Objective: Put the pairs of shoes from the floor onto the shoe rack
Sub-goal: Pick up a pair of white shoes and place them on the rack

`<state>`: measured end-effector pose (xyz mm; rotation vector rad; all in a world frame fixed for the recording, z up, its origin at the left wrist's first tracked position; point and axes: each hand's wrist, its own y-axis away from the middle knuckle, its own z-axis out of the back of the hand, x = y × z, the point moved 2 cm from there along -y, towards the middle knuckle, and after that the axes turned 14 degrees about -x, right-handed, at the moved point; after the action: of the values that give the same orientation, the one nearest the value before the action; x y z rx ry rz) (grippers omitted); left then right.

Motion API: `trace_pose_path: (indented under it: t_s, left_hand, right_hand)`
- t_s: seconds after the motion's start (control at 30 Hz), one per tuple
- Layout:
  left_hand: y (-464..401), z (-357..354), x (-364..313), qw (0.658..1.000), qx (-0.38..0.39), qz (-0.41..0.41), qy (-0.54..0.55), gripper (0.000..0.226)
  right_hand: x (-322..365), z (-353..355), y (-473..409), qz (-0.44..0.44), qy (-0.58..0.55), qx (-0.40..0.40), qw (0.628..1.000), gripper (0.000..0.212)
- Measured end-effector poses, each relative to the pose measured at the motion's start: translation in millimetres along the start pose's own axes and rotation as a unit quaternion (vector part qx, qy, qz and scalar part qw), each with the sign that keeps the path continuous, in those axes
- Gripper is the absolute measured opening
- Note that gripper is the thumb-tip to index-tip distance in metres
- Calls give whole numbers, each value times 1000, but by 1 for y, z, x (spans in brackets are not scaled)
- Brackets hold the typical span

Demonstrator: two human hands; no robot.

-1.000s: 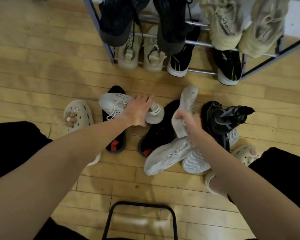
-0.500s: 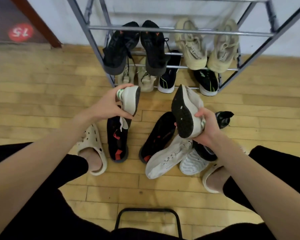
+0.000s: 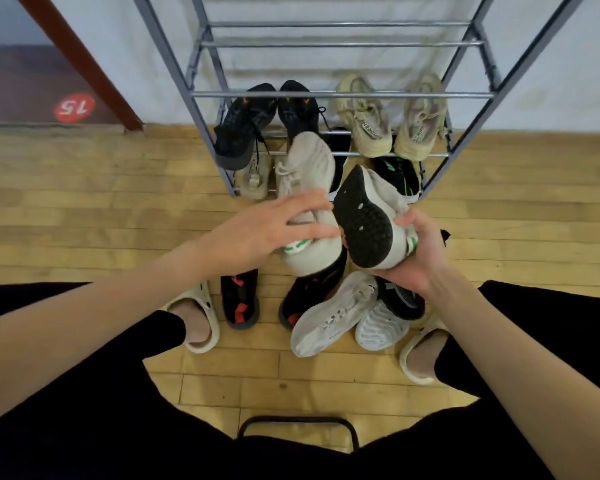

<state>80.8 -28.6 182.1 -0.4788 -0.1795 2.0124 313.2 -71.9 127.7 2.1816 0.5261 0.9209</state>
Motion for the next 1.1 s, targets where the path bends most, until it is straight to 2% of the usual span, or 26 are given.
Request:
trace_pose_path:
  t_s: [0.1,0.2,0.33,0.47,0.57,0.63,0.67,0.7,0.73,0.8,0.83,0.9,0.93,0.97,1.03,1.1]
  left_hand:
    - [-5,-5,-18,997,33,-70,-13,80]
    - [-13,-13,-23,997,43,-67,-13,81]
    - [-22,-11,-23,998,57,-2,21,84]
    - [-32,-12,-13,974,80,133,167,107]
    - [-32,-19,1,934,98,211,271,108]
    - [-32,-17,5,901,110,262,327,97]
    - [-33,-15,5,879,82,299,361,90]
    - [-33,-13,4,841,32,355,406,80]
    - [-33,-12,5,789,-31,419,448,67]
    - [-35,-13,6,707,-142,508,472,48]
    - [-37,-14,7,692,-185,524,460,41]
    - [-39,-16,6,708,-243,527,402,37]
    - [-40,-17,7,705,-258,538,382,45]
    - [-42,-17,7,685,-269,563,374,56]
    - [-45,-17,11,646,-257,622,360,62]
    - [-43,-15,15,618,-216,646,393,52]
  right_hand:
    - [-5,-7,2,-17,0,-16,1000,70]
    - [-6,-10,2,-22,-8,8,1000,75]
    - [-6,-4,-1,-30,-52,9,998,75]
    - [-5,-11,-3,-11,-89,0,996,71]
    - [-5,-17,-4,-11,-105,-18,994,78]
    - [-5,-20,-4,-14,-107,-22,994,77]
    - [-5,-22,-5,-13,-109,-20,994,77]
    - [-4,-24,-6,-12,-111,-16,994,76]
    - [-3,-27,-6,-9,-109,-12,994,75]
    - [2,-36,-7,-2,-93,-10,996,69]
    - [5,-41,-8,4,-84,-8,996,64]
    - [12,-51,-9,24,-75,3,997,57]
    - [16,-56,-9,39,-71,10,997,56]
    - [20,-60,-8,55,-68,21,996,56]
    - [26,-69,-7,83,-53,41,994,59]
    - [29,-77,-6,103,-43,54,992,57]
